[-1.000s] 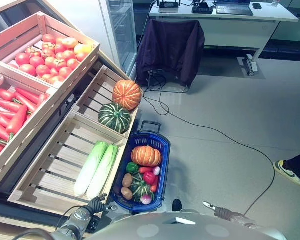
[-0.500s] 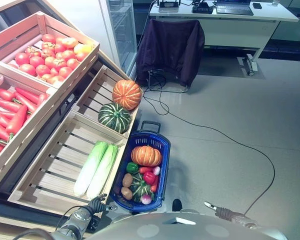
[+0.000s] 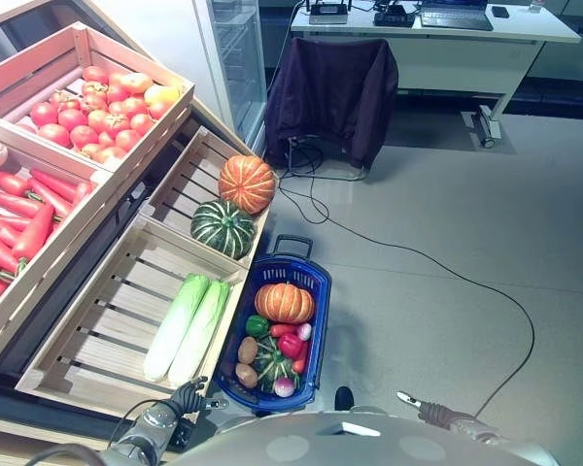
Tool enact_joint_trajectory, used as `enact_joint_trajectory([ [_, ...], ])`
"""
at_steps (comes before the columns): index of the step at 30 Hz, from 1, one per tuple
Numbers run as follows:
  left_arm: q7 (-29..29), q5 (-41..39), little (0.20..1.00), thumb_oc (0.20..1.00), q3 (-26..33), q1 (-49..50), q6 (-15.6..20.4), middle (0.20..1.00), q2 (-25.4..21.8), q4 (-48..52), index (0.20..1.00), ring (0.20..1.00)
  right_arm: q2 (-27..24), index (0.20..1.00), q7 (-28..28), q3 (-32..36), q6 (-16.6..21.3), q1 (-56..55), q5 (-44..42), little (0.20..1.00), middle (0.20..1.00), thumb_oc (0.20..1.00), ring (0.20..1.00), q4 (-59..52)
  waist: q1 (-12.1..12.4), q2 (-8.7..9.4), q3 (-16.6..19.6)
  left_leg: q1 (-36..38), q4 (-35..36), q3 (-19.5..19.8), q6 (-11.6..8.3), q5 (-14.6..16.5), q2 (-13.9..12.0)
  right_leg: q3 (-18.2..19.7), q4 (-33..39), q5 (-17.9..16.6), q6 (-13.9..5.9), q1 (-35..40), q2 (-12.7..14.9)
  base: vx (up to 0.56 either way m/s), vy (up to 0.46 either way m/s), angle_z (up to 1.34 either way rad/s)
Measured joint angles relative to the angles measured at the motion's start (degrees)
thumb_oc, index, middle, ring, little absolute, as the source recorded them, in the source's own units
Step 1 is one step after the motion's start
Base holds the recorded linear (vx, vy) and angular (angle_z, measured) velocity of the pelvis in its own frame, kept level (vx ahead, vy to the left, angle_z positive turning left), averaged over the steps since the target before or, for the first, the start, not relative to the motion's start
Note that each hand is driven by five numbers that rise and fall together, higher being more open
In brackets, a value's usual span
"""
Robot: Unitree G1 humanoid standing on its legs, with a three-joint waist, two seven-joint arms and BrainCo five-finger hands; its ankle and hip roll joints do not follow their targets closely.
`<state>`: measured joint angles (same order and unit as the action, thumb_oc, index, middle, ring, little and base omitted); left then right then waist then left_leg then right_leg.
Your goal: Pick up fruits and vegetables into the basket
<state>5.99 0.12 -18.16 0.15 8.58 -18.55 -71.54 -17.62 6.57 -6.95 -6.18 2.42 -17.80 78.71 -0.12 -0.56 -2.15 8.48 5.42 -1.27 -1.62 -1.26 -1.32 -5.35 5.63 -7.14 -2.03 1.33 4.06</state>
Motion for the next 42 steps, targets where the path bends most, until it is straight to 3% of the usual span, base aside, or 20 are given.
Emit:
enact_joint_trajectory([
  [9, -0.1, -0.1, 1.0, 1.0, 0.2, 0.6, 0.0, 1.0, 0.0, 0.0, 1.0, 1.0, 0.0, 1.0, 0.0, 0.0, -0.1, -0.1, 0.0, 1.0, 1.0, 1.0, 1.0, 0.0, 0.1, 0.48, -0.4, 0.1, 0.0, 0.0, -0.11, 0.0, -0.2, -0.1, 0.0, 0.0, 0.01, 0.1, -0.2, 0.01, -0.003, 0.0],
  [14, -1.3, -1.3, 1.0, 1.0, 0.2, 0.9, 0.1, 1.0, 0.0, 0.0, 1.0, 1.0, -0.2, 1.0, -0.1, 0.0, -0.1, 0.2, -0.1, 1.0, 1.0, 1.0, 1.0, 0.0, 0.2, 0.18, -1.1, -3.5, 0.0, 0.1, -0.6, -0.4, -0.3, -0.1, 0.0, -0.1, 0.08, -3.5, -0.3, -0.12, 0.001, 0.01],
  [19, -2.3, -3.6, 1.0, 1.0, 0.2, -0.6, 0.4, 1.0, 0.0, 0.1, 1.0, 1.0, -0.4, 1.0, -0.7, -0.1, 0.0, 2.7, -1.5, 1.0, 1.0, 1.0, 1.0, -0.1, 0.1, -0.28, -6.5, -8.3, -0.3, 0.6, -0.77, -1.8, -0.4, -0.1, 0.0, -1.5, 0.62, -8.0, -0.5, -0.14, -0.002, 0.04],
  [22, -3.0, -5.2, 1.0, 1.0, 0.2, -2.8, 0.9, 1.0, 0.0, 0.5, 1.0, 1.0, -1.3, 1.0, -1.4, -0.3, 0.2, 5.3, -2.9, 1.0, 1.0, 1.0, 1.0, -0.4, 0.0, -1.45, -10.2, -10.7, -0.3, 1.0, -1.24, -2.4, -0.5, -0.2, 0.0, -1.9, 0.86, -10.4, -0.7, -0.09, 0.022, 0.04],
  [27, -2.9, -9.3, 1.0, 1.0, 0.5, -5.8, 4.1, 1.0, 0.0, 1.7, 1.0, 1.0, -2.5, 1.0, -2.4, -0.6, 1.1, 9.3, -4.1, 1.0, 1.0, 1.0, 1.0, -1.4, -0.1, -3.13, -15.1, -13.1, -0.3, 1.6, -1.42, -2.7, -0.4, -0.6, -0.3, -2.3, 1.16, -12.5, -0.8, -0.05, 0.019, 0.04],
  [38, -1.8, -20.1, 1.0, 1.0, 0.5, -14.7, 8.6, 1.0, -1.7, 10.9, 1.0, 1.0, -4.9, 1.0, -2.4, -2.5, 1.2, 16.4, -7.0, 1.0, 1.0, 1.0, 1.0, -4.7, 0.2, -3.37, -24.3, -17.3, -0.5, 2.7, -1.57, -3.6, -0.4, -1.8, -0.3, -2.7, 1.45, -16.0, -0.7, -0.07, 0.026, 0.08],
  [42, -1.9, -23.2, 1.0, 1.0, 0.4, -19.4, 10.4, 1.0, -4.2, 13.0, 1.0, 1.0, -6.2, 1.0, -2.3, -2.5, 1.5, 19.0, -8.1, 1.0, 1.0, 1.0, 1.0, -4.7, 0.2, -3.5, -27.7, -21.4, -4.2, 3.1, -1.65, -3.0, 0.3, -2.5, -0.9, -3.1, 1.72, -18.1, -0.5, -0.1, -0.003, 0.13],
])
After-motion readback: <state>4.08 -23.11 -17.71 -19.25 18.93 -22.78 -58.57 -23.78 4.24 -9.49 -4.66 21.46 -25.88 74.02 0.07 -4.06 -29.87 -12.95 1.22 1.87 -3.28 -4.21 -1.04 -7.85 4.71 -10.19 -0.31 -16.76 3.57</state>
